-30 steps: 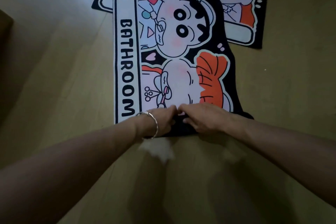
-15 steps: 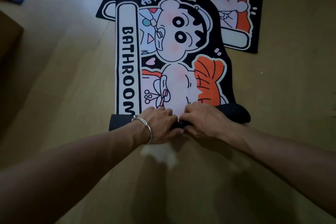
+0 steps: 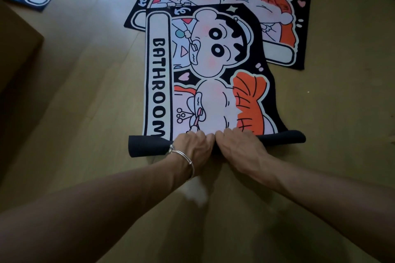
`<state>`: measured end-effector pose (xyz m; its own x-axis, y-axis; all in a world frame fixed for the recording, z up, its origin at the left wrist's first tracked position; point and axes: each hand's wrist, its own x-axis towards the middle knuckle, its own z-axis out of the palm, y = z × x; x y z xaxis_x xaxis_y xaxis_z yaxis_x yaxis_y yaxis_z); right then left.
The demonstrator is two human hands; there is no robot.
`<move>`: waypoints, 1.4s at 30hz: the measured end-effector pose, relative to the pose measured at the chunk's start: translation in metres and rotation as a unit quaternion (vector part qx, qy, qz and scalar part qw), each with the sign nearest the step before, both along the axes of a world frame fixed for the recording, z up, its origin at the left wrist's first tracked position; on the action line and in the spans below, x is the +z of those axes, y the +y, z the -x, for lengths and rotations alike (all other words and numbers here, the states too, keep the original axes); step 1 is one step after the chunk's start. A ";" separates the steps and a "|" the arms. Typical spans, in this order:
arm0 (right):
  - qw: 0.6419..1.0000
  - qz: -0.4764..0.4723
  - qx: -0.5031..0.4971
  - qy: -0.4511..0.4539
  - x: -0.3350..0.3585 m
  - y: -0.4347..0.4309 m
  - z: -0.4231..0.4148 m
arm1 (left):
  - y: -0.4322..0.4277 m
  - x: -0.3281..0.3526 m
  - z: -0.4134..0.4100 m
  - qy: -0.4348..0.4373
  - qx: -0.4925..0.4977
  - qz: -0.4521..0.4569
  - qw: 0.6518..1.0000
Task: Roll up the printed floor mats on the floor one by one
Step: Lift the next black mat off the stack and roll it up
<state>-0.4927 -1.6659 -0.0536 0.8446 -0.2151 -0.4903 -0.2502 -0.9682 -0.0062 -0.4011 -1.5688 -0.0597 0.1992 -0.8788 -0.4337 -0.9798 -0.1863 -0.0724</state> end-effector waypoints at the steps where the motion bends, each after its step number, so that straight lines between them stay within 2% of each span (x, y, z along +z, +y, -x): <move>1: 1.000 -0.004 -0.004 0.006 0.001 0.000 -0.001 | -0.001 -0.001 -0.001 -0.006 -0.006 -0.003 1.000; 4: 0.999 -0.014 -0.007 0.035 0.002 -0.001 -0.006 | -0.005 -0.003 -0.003 -0.016 -0.016 -0.013 1.000; 7: 0.998 -0.027 -0.033 0.055 0.001 -0.002 -0.012 | -0.005 -0.004 -0.004 -0.028 0.003 0.015 0.999; 11: 0.987 -0.082 -0.103 0.087 0.000 -0.006 -0.021 | -0.007 -0.005 -0.005 0.025 0.030 0.016 0.999; 17: 0.997 -0.041 -0.053 0.024 -0.014 -0.008 -0.013 | -0.023 -0.012 -0.014 0.058 0.067 -0.038 0.995; 20: 0.986 -0.087 -0.115 0.086 -0.014 -0.016 -0.019 | -0.019 -0.011 -0.010 0.038 0.028 0.019 0.999; 22: 0.978 -0.122 -0.121 0.117 -0.015 -0.021 -0.026 | -0.013 -0.013 -0.009 0.037 0.018 0.033 0.999; 28: 0.993 -0.059 -0.083 0.058 -0.021 -0.013 -0.022 | -0.025 -0.017 -0.028 0.112 0.040 -0.028 0.992; 32: 0.977 -0.129 -0.140 0.101 -0.024 -0.021 -0.028 | -0.016 -0.019 -0.019 0.066 0.017 0.044 0.997; 34: 0.979 -0.124 -0.127 0.104 -0.021 -0.023 -0.030 | -0.015 -0.020 -0.016 0.063 0.028 0.030 0.997; 38: 0.994 -0.065 -0.085 0.019 -0.024 -0.015 -0.020 | -0.023 -0.022 -0.024 0.060 0.044 -0.004 0.997; 42: 0.979 -0.121 -0.143 0.081 -0.025 -0.022 -0.026 | -0.015 -0.023 -0.016 0.039 0.027 0.055 0.997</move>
<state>-0.4667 -1.6878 -0.0785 0.6732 -0.2934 -0.6788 -0.5283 -0.8331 -0.1638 -0.3853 -1.5840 -0.0825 0.2172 -0.9104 -0.3521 -0.9698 -0.2423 0.0282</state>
